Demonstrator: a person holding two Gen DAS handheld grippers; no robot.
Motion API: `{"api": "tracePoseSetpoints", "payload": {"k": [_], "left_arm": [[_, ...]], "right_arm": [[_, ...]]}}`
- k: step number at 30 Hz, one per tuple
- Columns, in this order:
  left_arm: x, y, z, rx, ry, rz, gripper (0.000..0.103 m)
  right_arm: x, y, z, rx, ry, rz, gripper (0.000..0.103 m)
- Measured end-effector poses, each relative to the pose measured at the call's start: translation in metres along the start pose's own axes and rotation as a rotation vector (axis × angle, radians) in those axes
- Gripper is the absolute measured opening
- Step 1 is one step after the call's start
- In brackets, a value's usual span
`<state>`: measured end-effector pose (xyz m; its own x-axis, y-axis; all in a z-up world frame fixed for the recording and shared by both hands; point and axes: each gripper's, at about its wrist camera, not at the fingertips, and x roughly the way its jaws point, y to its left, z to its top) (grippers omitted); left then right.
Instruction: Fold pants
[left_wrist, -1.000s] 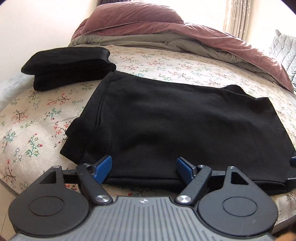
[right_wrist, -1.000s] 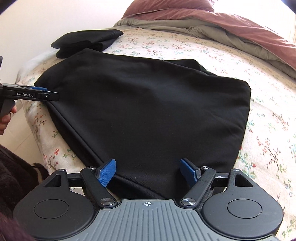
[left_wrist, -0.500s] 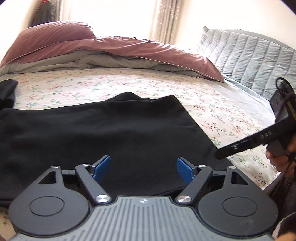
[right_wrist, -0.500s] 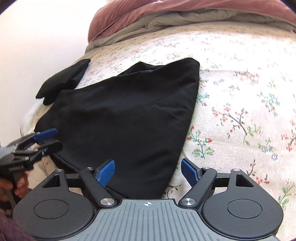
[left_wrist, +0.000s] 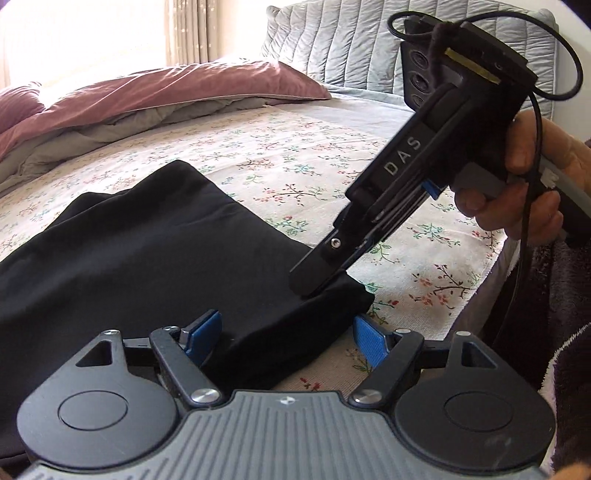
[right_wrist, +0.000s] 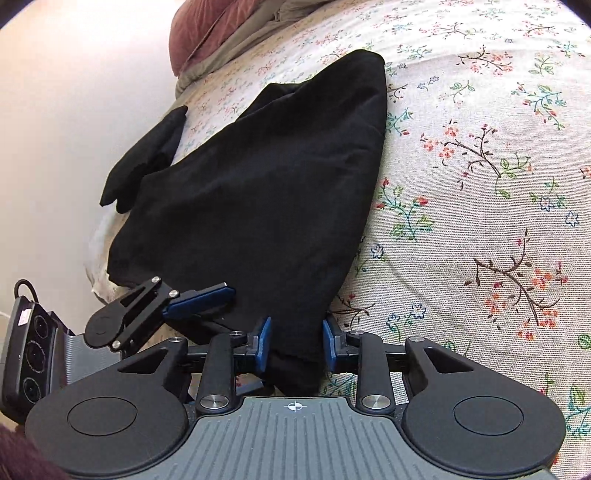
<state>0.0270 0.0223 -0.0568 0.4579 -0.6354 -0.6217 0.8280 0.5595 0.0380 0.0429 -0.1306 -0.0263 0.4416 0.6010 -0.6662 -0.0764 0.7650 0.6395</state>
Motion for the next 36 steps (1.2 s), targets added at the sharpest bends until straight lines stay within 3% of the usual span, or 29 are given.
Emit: {"api": "tracePoseSetpoints", "payload": {"k": [9,12,15,18,20,21,23,28,30,36], "left_arm": [[0.014,-0.033,0.014,0.09,-0.027,0.096,0.088],[0.025,-0.035,0.018,0.079,-0.001,0.177,0.076],[0.031,-0.027,0.022,0.007,0.018,0.213,0.058],[0.031,-0.015,0.023,-0.083,0.028,0.222,0.04],[0.029,-0.009,0.023,-0.131,0.027,0.223,0.031],[0.028,-0.008,0.023,-0.149,0.024,0.222,0.029],[0.028,-0.007,0.022,-0.171,0.019,0.222,0.026],[0.03,-0.009,0.021,-0.173,0.025,0.235,0.026],[0.03,-0.013,0.021,-0.167,0.025,0.251,0.026],[0.03,-0.028,0.022,-0.19,0.023,0.324,0.026]], "right_arm": [[-0.016,0.005,0.015,0.03,-0.015,0.141,0.027],[-0.015,0.004,0.02,0.04,-0.009,0.155,0.027],[-0.017,0.005,0.025,0.028,-0.019,0.143,0.03],[-0.023,0.001,0.033,0.01,-0.071,0.053,0.032],[-0.022,-0.004,0.041,0.001,-0.1,-0.038,0.041],[-0.02,-0.006,0.046,-0.004,-0.106,-0.078,0.047],[-0.007,-0.016,0.06,0.002,-0.11,-0.143,0.048],[0.023,-0.04,0.092,0.08,-0.168,-0.058,0.046],[0.031,-0.041,0.104,0.06,-0.202,-0.064,0.038],[0.052,-0.052,0.146,0.055,-0.293,-0.052,0.035]]}}
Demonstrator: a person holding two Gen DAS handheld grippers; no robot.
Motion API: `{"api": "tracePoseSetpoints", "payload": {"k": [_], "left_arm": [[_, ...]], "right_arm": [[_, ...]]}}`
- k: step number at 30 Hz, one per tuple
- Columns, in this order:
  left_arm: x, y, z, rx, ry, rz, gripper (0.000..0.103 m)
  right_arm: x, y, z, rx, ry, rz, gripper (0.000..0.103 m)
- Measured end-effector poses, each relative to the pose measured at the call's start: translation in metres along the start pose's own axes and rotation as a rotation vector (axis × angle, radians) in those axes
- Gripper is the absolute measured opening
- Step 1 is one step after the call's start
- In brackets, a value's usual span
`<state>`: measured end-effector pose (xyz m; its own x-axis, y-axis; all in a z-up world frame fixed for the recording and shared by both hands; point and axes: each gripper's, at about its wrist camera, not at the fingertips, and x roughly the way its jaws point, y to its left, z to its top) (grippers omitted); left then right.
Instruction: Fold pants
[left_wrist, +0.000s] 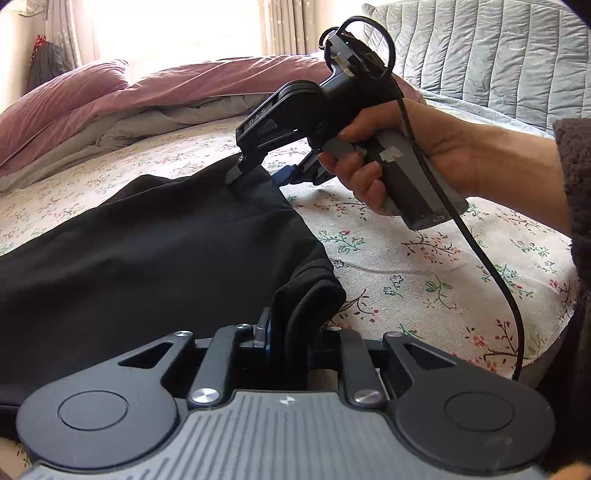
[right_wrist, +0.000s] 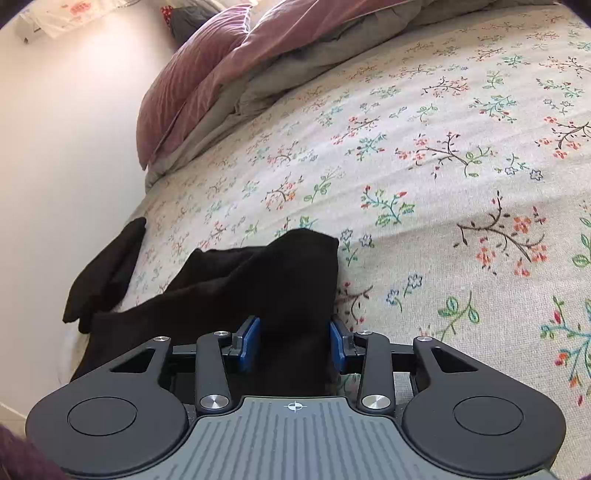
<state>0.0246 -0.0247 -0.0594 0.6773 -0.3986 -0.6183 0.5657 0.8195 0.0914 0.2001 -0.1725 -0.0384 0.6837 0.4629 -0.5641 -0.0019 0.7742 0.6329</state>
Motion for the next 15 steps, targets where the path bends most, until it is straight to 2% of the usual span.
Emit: {"api": "tracePoseSetpoints", "payload": {"k": [1,2,3,4,8,12,15], "left_arm": [[-0.001,-0.003,0.0,-0.001,-0.005,0.017,0.022],[-0.003,-0.007,0.0,0.006,-0.015,0.035,0.02],[-0.006,-0.012,0.0,0.018,-0.029,0.049,0.019],[-0.01,-0.019,0.0,0.04,-0.049,0.064,0.019],[-0.017,-0.048,0.01,0.124,-0.079,0.13,0.018],[-0.025,-0.072,0.027,0.105,-0.097,0.097,0.018],[-0.029,-0.092,0.036,0.095,-0.112,0.041,0.018]], "right_arm": [[0.004,-0.002,0.005,0.011,-0.007,0.005,0.034],[0.007,-0.005,0.009,0.026,-0.007,0.007,0.028],[0.008,-0.008,0.012,0.045,-0.006,0.006,0.013],[0.008,-0.011,0.014,0.072,-0.001,0.013,0.01],[-0.006,-0.029,0.022,0.188,-0.001,0.048,0.008],[-0.033,-0.046,0.026,0.232,-0.029,0.043,0.008],[-0.06,-0.063,0.028,0.268,-0.054,0.029,0.008]]}}
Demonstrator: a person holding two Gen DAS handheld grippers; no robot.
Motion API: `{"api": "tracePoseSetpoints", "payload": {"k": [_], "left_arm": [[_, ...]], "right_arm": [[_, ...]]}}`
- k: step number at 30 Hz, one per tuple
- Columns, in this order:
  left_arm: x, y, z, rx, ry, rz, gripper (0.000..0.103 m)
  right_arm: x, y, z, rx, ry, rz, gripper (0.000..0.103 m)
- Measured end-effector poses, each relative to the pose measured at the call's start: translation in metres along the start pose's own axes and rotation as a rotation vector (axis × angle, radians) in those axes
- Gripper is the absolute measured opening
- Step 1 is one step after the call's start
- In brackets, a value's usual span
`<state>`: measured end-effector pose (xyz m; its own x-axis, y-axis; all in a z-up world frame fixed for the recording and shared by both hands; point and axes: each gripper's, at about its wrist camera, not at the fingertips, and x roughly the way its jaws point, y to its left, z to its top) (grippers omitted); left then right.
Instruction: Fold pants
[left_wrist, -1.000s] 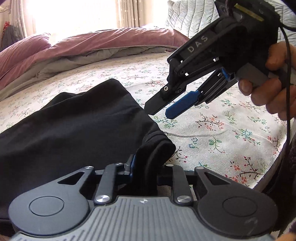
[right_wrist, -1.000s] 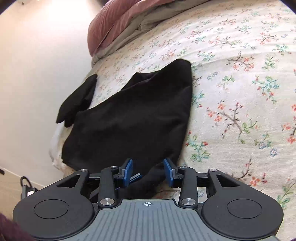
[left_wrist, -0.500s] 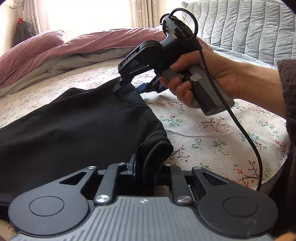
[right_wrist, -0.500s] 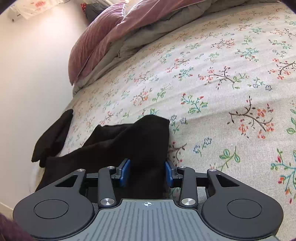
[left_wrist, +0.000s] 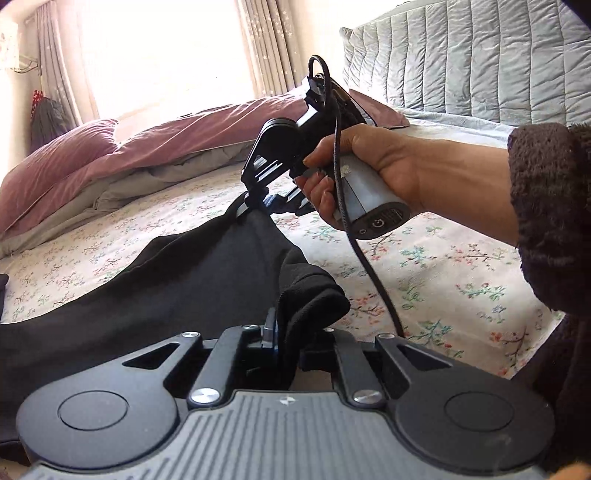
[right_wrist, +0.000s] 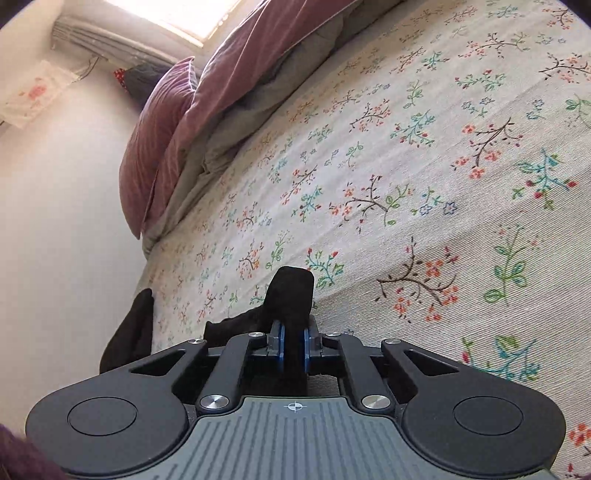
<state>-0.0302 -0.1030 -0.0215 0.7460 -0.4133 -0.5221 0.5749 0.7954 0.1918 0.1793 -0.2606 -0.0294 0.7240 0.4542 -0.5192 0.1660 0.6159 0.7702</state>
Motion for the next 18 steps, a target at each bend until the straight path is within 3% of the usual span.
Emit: {"api": "tracePoseSetpoints", "payload": {"k": [5,10,18], "left_arm": [[-0.006,-0.036,0.008,-0.04,-0.021,-0.108,0.018],[-0.001,-0.054,0.006,-0.113,-0.021,-0.17,0.018],[-0.018,-0.022,0.006,-0.305,-0.063,-0.178,0.018]], "right_arm": [[-0.057,-0.035,0.009,0.063,-0.041,-0.052,0.008],[-0.099,-0.063,0.006,0.11,-0.072,-0.106,0.008],[-0.125,-0.043,0.003,0.106,-0.105,-0.087,0.008]]}}
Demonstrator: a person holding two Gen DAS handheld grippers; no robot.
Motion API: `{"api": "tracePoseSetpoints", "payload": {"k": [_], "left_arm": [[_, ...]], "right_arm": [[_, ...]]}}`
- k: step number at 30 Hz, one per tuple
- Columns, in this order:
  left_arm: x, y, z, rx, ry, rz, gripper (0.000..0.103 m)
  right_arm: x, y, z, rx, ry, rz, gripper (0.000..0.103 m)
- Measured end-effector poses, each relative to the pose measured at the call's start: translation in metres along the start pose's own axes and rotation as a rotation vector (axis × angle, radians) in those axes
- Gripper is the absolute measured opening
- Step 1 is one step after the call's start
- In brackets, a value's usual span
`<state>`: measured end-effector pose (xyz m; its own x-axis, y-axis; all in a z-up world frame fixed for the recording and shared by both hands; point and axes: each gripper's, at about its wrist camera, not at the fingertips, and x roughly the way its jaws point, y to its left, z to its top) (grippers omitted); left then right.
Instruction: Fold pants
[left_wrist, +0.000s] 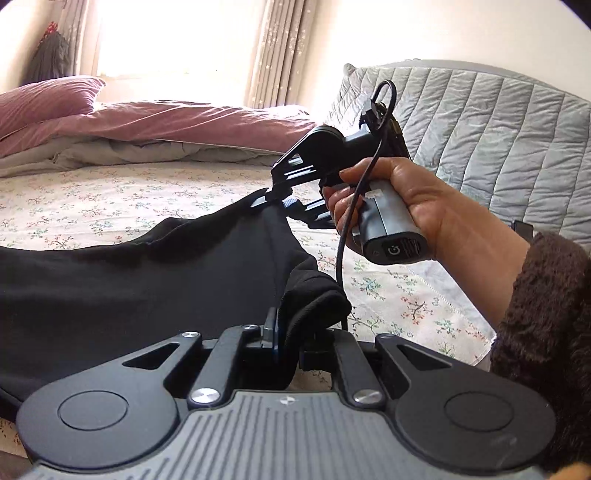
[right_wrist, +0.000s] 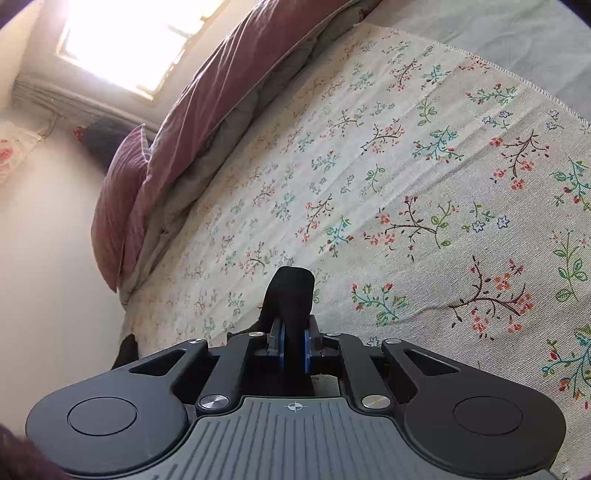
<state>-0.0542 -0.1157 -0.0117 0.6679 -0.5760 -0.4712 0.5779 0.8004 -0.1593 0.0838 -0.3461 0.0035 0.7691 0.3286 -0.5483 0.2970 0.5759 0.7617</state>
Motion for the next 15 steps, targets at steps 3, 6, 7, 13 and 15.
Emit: {"api": "tracePoseSetpoints", "payload": {"k": [3,6,7,13,15], "left_arm": [[-0.015,0.013,0.009,-0.057,-0.046,0.001,0.018],[-0.031,0.03,0.018,-0.121,-0.077,-0.002,0.018],[-0.036,0.037,0.021,-0.141,-0.086,-0.002,0.018],[-0.056,0.083,0.033,-0.261,-0.122,0.016,0.018],[-0.063,0.104,0.032,-0.296,-0.122,0.035,0.018]], "right_arm": [[-0.002,0.025,-0.001,-0.033,-0.021,0.0,0.008],[-0.002,0.049,-0.005,-0.054,-0.037,0.019,0.009],[-0.002,0.057,-0.006,-0.06,-0.04,0.029,0.009],[0.028,0.125,-0.027,-0.152,-0.017,0.04,0.009],[0.042,0.149,-0.039,-0.209,-0.008,0.042,0.009]]}}
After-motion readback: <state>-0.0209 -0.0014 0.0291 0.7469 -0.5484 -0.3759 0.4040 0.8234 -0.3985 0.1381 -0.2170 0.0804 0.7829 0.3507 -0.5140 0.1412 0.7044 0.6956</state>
